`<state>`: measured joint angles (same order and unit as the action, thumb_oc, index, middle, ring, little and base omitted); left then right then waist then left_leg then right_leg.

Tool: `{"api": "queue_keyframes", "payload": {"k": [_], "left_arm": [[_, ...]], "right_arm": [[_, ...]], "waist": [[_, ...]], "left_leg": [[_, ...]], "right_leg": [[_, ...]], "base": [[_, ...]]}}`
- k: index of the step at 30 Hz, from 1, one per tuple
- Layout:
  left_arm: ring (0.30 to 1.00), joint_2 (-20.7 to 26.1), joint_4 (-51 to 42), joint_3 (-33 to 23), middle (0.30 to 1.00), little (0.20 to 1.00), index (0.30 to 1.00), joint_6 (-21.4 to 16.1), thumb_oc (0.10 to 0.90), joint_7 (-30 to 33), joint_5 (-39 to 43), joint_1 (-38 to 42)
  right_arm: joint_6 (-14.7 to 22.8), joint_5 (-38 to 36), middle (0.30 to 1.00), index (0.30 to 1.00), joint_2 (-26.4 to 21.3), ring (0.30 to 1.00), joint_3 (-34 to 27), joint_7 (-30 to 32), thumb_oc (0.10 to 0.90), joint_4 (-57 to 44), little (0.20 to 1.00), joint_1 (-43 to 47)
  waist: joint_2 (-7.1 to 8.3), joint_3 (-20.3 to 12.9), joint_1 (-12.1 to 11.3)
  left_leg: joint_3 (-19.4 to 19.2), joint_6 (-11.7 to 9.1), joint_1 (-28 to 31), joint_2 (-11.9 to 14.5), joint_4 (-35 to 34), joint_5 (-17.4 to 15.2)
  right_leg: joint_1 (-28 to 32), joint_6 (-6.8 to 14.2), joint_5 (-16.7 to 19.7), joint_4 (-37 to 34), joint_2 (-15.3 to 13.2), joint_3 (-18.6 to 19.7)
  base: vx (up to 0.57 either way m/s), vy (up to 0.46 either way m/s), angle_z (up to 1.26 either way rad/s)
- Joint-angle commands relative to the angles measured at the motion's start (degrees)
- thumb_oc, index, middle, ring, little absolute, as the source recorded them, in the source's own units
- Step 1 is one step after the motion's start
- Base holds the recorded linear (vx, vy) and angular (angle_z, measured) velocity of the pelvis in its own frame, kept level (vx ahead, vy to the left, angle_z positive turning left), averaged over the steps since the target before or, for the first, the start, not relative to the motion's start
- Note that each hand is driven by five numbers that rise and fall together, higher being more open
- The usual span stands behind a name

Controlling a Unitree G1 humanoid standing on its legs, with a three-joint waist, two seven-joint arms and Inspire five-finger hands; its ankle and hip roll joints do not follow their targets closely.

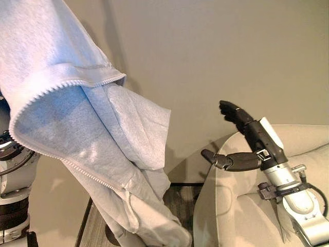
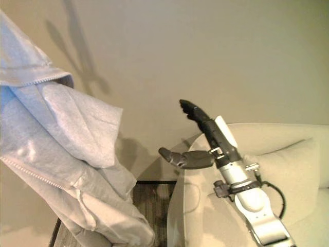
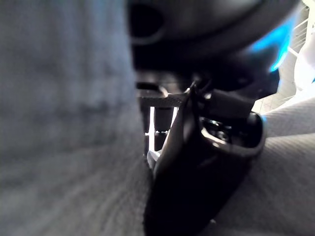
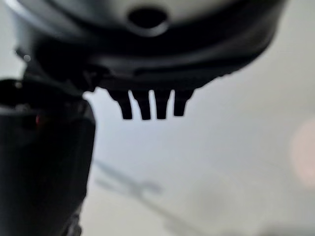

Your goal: Hang the clothes on the sofa on the clothes rack.

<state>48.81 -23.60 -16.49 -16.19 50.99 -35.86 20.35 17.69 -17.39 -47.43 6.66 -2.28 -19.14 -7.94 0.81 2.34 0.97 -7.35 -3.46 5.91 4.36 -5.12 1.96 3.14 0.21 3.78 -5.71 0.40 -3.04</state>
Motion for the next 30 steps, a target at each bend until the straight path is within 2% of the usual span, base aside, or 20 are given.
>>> {"api": "queue_keyframes", "payload": {"k": [1,4,5,7,9,10,11,12,14,15,16,19,20,22,23,24,27,28,29,30], "left_arm": [[0.3,0.7,1.1,3.7,0.3,0.3,0.3,-0.3,0.4,-2.5,0.0,1.4],[0.3,-1.4,0.7,6.4,0.3,0.3,0.3,-1.1,0.4,-2.8,0.4,4.0],[0.3,-2.8,0.2,9.1,0.3,0.3,0.3,-1.3,0.4,-2.3,1.3,7.3],[0.3,-3.2,0.2,9.8,0.3,0.3,0.3,-1.3,0.4,-2.0,1.5,8.8],[0.3,-3.6,0.1,10.6,0.3,0.3,0.3,-1.4,0.4,-2.0,1.8,10.0],[0.3,-4.3,0.0,11.9,0.3,0.3,0.3,-1.8,0.4,-1.9,2.1,11.6],[0.3,-5.4,-0.4,14.0,0.3,0.3,0.3,-2.1,0.4,-1.9,3.1,14.2],[0.3,-5.3,-0.3,14.1,0.3,0.3,0.3,-2.1,0.4,-1.9,3.1,14.4],[0.3,-6.9,0.2,15.5,0.3,0.3,0.3,-1.7,0.4,-1.5,3.6,16.4],[0.3,-6.8,0.3,15.5,0.3,0.3,0.3,-1.7,0.4,-1.5,3.5,16.6],[0.3,-8.0,0.9,16.3,0.3,0.3,0.3,-1.5,0.4,-1.4,3.4,17.5],[0.3,-9.2,1.7,17.0,0.3,0.3,0.3,-1.3,0.4,-1.3,3.2,18.5],[0.3,-9.6,2.1,17.2,0.3,0.3,0.3,-1.4,0.4,-1.0,3.1,18.8],[0.3,-11.1,2.6,17.8,0.3,0.3,0.3,-1.7,0.4,-0.6,3.1,19.2],[0.3,-12.2,3.1,18.5,0.3,0.3,0.3,-2.1,0.4,-0.9,3.5,19.5],[0.3,-12.3,3.3,18.9,0.3,0.3,0.3,-2.2,0.4,-1.3,3.5,19.8],[0.3,-13.2,4.2,20.5,0.3,0.3,0.3,-2.4,0.4,-1.9,3.7,20.3],[0.3,-14.1,4.6,21.7,0.3,0.3,0.3,-2.3,0.4,-1.5,3.6,21.1],[0.3,-14.1,5.0,22.1,0.3,0.3,0.3,-2.2,0.4,-1.4,3.5,21.2],[0.3,-14.1,5.3,22.4,0.3,0.3,0.3,-2.2,0.4,-1.3,3.4,21.5]], "right_arm": [[7.0,-4.2,0.9,0.9,-1.6,0.9,3.0,-2.4,0.8,-5.6,0.9,6.1],[7.4,-0.8,0.9,0.9,-0.9,0.9,7.3,-1.4,0.8,-4.5,0.9,8.2],[6.8,2.3,0.9,0.9,0.2,0.9,10.3,0.2,0.8,-2.9,0.9,9.9],[6.7,4.3,0.9,0.9,1.2,0.9,12.3,1.4,0.8,-1.8,0.9,11.4],[6.8,6.4,0.9,0.9,1.9,0.9,15.3,1.9,0.8,-1.0,0.9,13.2],[6.4,6.7,0.9,0.9,2.5,0.9,16.9,2.0,0.8,0.2,0.9,14.4],[6.4,7.3,0.9,0.9,3.3,0.9,18.6,3.0,0.8,1.8,0.9,16.1],[6.5,7.4,0.9,0.9,3.4,0.9,18.7,3.1,0.8,2.0,0.9,16.2],[6.0,7.2,0.9,0.9,5.8,0.9,21.1,2.7,0.8,4.1,0.9,17.3],[6.1,7.3,0.9,0.9,5.9,0.9,21.2,2.7,0.8,4.2,0.9,17.5],[5.9,7.4,0.9,0.9,7.1,0.9,22.9,2.3,0.8,5.6,0.9,18.4],[5.3,7.0,0.9,0.9,8.6,0.9,25.6,0.7,0.8,7.8,0.9,20.3],[5.1,6.8,0.9,0.9,8.8,0.9,26.0,0.3,0.8,8.1,0.9,20.5],[5.0,6.5,0.9,0.9,9.2,0.9,26.4,-0.2,0.8,8.5,0.9,20.3],[4.5,6.2,0.9,0.9,9.6,0.9,26.4,-0.1,0.8,8.6,0.9,20.1],[4.5,6.5,0.9,0.9,9.9,0.9,26.1,0.1,0.8,8.7,0.9,19.9],[4.3,7.1,0.9,0.9,10.5,0.9,24.8,0.6,0.8,8.7,0.9,18.1],[4.1,7.3,0.9,0.9,11.3,0.9,23.5,0.9,0.8,8.4,0.9,16.3],[4.1,7.9,0.9,0.9,11.6,0.9,23.1,1.3,0.8,8.4,0.9,15.6],[3.8,9.1,0.9,0.9,12.1,0.9,22.7,2.1,0.8,8.9,0.9,15.0]], "waist": [[0.0,-4.6,1.6],[-0.86,-3.9,1.6],[-1.32,-3.2,1.7],[-1.35,-2.7,2.0],[-1.25,-2.3,1.8],[-0.91,-2.0,1.8],[-0.55,-1.5,2.3],[-0.52,-1.4,2.3],[-0.4,-1.3,2.5],[-0.31,-1.3,2.5],[-0.61,-1.1,2.4],[-1.51,-0.9,2.8],[-1.82,-1.1,3.2],[-2.45,-1.8,4.1],[-3.34,-2.8,5.0],[-3.3,-3.4,5.4],[-3.51,-4.1,5.7],[-3.73,-3.8,6.1],[-3.87,-3.5,6.4],[-3.56,-3.2,6.6]], "left_leg": [[-2.6,-6.0,-7.2,8.7,0.1,7.3],[-3.3,-6.4,-8.5,9.3,0.1,8.8],[-5.2,-6.2,-9.5,9.2,0.1,9.9],[-6.1,-5.7,-9.2,8.7,0.1,9.7],[-6.9,-4.5,-8.0,7.5,2.3,6.9],[-6.6,-4.1,-8.4,6.9,5.4,4.9],[-6.8,-3.6,-8.1,6.4,10.0,0.8],[-6.7,-3.5,-8.4,6.5,10.7,0.3],[-4.9,-2.6,-6.5,5.6,15.4,-4.2],[-4.9,-2.6,-6.7,5.6,15.6,-4.1],[-2.9,-2.0,-4.7,5.3,18.7,-6.2],[1.6,-1.8,-1.8,4.5,24.7,-7.3],[2.0,-1.9,-1.0,4.5,25.1,-7.4],[1.8,-2.1,1.4,4.5,22.3,-7.7],[0.3,-1.7,4.6,4.3,16.4,-10.0],[-0.7,-1.2,5.6,3.7,13.2,-11.3],[-2.7,-0.6,7.7,2.2,7.1,-12.5],[-2.5,0.4,8.5,0.0,2.7,-12.1],[-2.4,1.0,9.0,-1.1,0.9,-11.9],[-2.4,1.6,8.7,-2.6,0.1,-11.5]], "right_leg": [[5.6,2.0,-9.7,1.1,-0.6,-0.9],[5.5,1.6,-9.7,0.9,0.1,-1.9],[5.4,1.4,-9.9,1.4,0.1,-3.3],[5.4,1.4,-10.1,1.7,-0.1,-3.8],[5.6,1.5,-10.0,2.0,-0.9,-4.1],[5.4,1.4,-9.6,2.1,-1.6,-4.4],[4.6,1.6,-9.2,2.2,-2.8,-5.1],[4.6,1.7,-9.2,2.2,-2.8,-5.2],[4.0,2.1,-8.3,2.1,-3.4,-4.8],[3.9,2.1,-8.2,2.0,-3.4,-4.9],[3.5,2.3,-8.1,2.4,-3.4,-4.6],[1.8,2.7,-7.3,3.5,-2.9,-3.5],[1.3,2.9,-7.0,3.7,-2.9,-3.2],[-0.3,3.4,-6.3,4.3,-3.1,-2.5],[-1.9,4.1,-6.0,5.5,-3.2,-1.8],[-2.6,4.3,-5.3,5.9,-3.9,-1.6],[-4.1,5.6,-4.5,6.9,-5.4,-1.9],[-6.1,7.7,-2.0,7.2,-7.0,-2.0],[-7.0,8.8,-0.4,7.1,-7.8,-1.8],[-7.9,9.9,2.8,6.5,-8.8,-1.4]], "base": [[-0.11,-0.127,0.02],[-0.15,-0.098,-0.03],[-0.19,-0.056,0.02],[-0.11,-0.014,0.37],[-0.1,0.019,0.51],[-0.2,0.061,-0.03],[-0.16,0.058,-0.14],[-0.14,0.066,-0.02],[-0.09,0.072,0.24],[-0.12,0.12,0.13],[-0.1,0.122,0.04],[-0.14,0.211,-0.13],[-0.17,0.303,-0.21],[-0.16,0.347,-0.03],[-0.18,0.412,0.02],[-0.13,0.319,0.02],[-0.2,0.331,-0.16],[-0.37,0.5,-0.09],[-0.41,0.524,0.01],[-0.22,0.268,0.08]]}}
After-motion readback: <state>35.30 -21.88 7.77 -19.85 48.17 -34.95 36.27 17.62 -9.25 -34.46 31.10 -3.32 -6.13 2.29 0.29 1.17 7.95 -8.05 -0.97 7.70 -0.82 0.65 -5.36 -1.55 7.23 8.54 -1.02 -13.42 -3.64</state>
